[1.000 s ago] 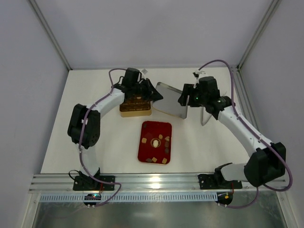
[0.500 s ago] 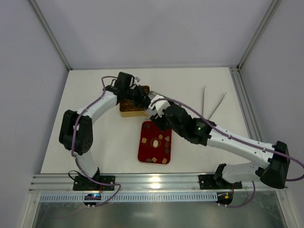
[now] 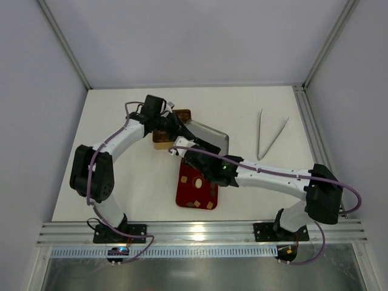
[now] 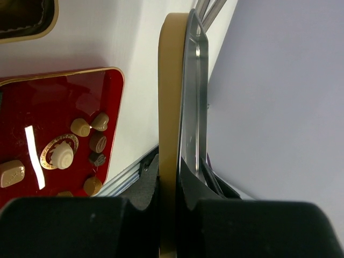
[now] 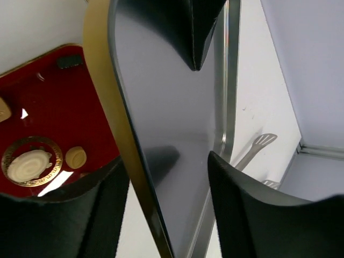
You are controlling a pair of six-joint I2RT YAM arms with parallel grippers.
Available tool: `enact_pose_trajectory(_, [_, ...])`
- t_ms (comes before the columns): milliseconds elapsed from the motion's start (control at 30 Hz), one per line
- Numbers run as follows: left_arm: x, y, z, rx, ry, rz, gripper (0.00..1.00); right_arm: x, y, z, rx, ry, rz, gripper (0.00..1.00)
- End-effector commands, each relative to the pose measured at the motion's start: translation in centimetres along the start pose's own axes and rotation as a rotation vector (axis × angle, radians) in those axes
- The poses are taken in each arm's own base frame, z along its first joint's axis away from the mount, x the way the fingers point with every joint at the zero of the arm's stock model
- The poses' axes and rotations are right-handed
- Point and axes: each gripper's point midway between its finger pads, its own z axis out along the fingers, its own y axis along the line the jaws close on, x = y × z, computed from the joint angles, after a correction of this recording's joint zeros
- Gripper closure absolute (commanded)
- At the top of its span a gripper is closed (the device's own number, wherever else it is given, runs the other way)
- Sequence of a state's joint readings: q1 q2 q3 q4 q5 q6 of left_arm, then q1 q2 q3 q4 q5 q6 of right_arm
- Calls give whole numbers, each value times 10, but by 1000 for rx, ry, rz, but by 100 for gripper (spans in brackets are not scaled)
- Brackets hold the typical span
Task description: Pack the chocolate
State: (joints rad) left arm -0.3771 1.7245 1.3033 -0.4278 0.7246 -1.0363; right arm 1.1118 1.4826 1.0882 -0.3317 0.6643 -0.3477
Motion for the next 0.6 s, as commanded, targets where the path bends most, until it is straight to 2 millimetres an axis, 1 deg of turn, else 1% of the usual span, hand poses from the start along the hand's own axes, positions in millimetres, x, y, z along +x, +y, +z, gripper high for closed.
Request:
enact_pose_trajectory(0, [9,-21,-19,74,16,36,100,-26,-24,-2,111,-48,-1,43])
enact_pose_trajectory(67, [9,-20,-20,78,17,37,100,-28,-25,-1,128,-46,-14,48])
enact_pose_trajectory(100, [9,-20,-20,79,18,38,100,-28,-26,0,137,-41,-22,52])
enact_pose_trajectory(167, [9,-19,-21,79,19,37,100,-30,-29,1,161,-41,-33,57])
enact_pose_trajectory(200, [10,-20,-21,83,22,40,100,-31,-29,1,165,-46,-35,63])
enact_pose_trajectory(233, [10,-21,-22,84,21,41,100,-31,-30,1,172,-46,-37,66])
enact_pose_trajectory(267, [10,-21,-22,86,21,44,100,-34,-30,1,175,-52,-45,73])
enact_pose_trajectory(333, [10,-20,-22,87,20,44,100,-35,-31,1,183,-51,-50,82])
enact_pose_trajectory(367, [10,-21,-22,88,20,45,97,-36,-31,2,189,-49,-55,93])
enact_pose_trajectory(400, [9,-22,-23,92,15,51,95,-37,-30,3,186,-48,-59,96])
enact_pose_trajectory(433, [8,-24,-25,96,7,63,93,-37,-31,3,188,-50,-57,96])
enact_pose_trajectory(533, [2,-26,-29,95,-27,82,68,-41,-32,0,188,-61,-46,96])
enact_pose_trajectory(567, [0,-30,-32,101,-42,102,51,-43,-34,-2,190,-66,-38,96])
